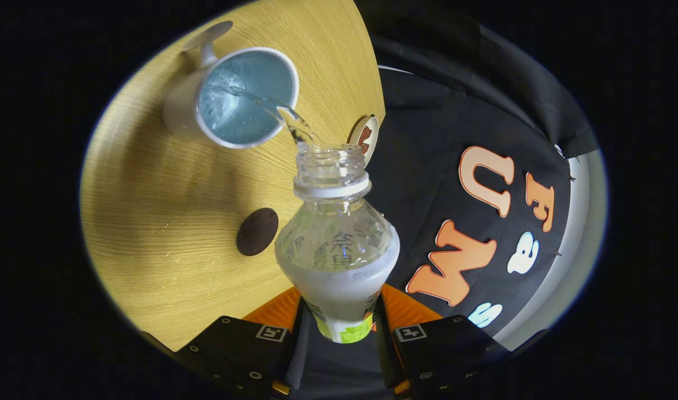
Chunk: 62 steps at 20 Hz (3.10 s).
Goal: Take the bottle from table, then pour the juice into the cup, finally place the bottle on the coaster
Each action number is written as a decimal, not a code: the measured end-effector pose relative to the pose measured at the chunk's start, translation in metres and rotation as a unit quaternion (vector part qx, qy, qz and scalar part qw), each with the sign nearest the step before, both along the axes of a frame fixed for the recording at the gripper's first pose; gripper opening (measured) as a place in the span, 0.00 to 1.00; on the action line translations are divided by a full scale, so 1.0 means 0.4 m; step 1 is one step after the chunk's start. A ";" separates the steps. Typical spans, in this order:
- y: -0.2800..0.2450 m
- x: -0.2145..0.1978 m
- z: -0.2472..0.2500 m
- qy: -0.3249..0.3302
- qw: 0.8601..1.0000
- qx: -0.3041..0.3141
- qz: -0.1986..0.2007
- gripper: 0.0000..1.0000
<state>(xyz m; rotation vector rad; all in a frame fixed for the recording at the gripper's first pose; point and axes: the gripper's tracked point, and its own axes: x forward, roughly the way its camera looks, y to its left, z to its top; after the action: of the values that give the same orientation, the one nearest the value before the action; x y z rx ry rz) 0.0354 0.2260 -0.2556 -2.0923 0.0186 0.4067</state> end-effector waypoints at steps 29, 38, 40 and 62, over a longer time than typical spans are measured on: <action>0.039 -0.005 0.021 -0.002 0.998 -0.063 0.029 0.55; 0.047 -0.021 0.027 -0.007 0.995 -0.088 0.038 0.55; 0.056 -0.023 0.031 -0.010 0.994 -0.096 0.045 0.55; 0.128 0.000 0.062 -0.025 0.980 -0.168 0.103 0.55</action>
<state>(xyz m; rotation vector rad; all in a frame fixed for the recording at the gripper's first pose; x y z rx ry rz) 0.0355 0.2772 -0.2309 -2.4483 -0.1718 0.5040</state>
